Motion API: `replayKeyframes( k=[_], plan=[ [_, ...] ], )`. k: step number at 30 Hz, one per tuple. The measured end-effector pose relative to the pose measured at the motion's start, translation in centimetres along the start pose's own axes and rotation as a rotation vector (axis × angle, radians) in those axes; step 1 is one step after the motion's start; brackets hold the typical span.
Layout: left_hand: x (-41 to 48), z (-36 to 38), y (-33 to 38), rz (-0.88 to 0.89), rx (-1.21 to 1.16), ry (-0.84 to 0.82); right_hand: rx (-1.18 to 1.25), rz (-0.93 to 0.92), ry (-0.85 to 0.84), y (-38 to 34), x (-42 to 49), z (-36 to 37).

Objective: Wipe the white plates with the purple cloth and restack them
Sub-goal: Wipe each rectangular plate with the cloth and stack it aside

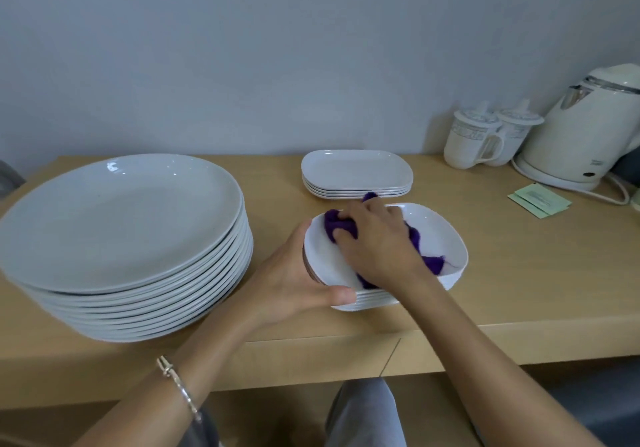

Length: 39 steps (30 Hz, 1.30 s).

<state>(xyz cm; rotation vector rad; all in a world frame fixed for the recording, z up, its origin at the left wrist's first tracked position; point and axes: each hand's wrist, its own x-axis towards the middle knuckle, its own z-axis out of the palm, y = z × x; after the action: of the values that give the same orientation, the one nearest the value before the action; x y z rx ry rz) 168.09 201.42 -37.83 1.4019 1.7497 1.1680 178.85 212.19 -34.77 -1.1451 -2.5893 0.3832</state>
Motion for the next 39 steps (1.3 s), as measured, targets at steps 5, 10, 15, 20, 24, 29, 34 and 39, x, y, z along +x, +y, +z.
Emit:
replayKeyframes(
  k=[5,10,15,20,24,29,34,39],
  plan=[
    [0.5,-0.1,-0.3,0.050,-0.017,-0.021,0.092,-0.089,-0.070,-1.5,-1.4,0.2],
    [0.1,0.9,-0.7,0.019,0.025,0.081,0.142,-0.059,-0.062,-1.5,-1.2,0.2],
    [-0.1,1.5,-0.5,0.033,0.120,0.106,0.191,-0.148,-0.105,-0.3,-1.1,-0.2],
    [0.3,1.3,-0.9,0.033,0.148,0.059,0.238,-0.331,-0.412,3.5,-2.0,-3.9],
    [-0.4,1.5,-1.0,-0.057,0.217,0.134,0.127,-0.195,-0.295,7.3,-1.5,-6.2],
    [-0.1,1.7,-1.0,-0.069,0.229,0.135,-0.038,0.066,0.061,5.2,0.8,-1.9],
    [0.3,1.9,-0.7,0.024,0.123,0.120,0.103,-0.246,-0.095,0.9,-0.2,0.1],
    [0.6,1.6,-1.4,0.025,0.146,0.116,0.242,-0.395,-0.369,4.4,-2.0,-4.0]
  ],
)
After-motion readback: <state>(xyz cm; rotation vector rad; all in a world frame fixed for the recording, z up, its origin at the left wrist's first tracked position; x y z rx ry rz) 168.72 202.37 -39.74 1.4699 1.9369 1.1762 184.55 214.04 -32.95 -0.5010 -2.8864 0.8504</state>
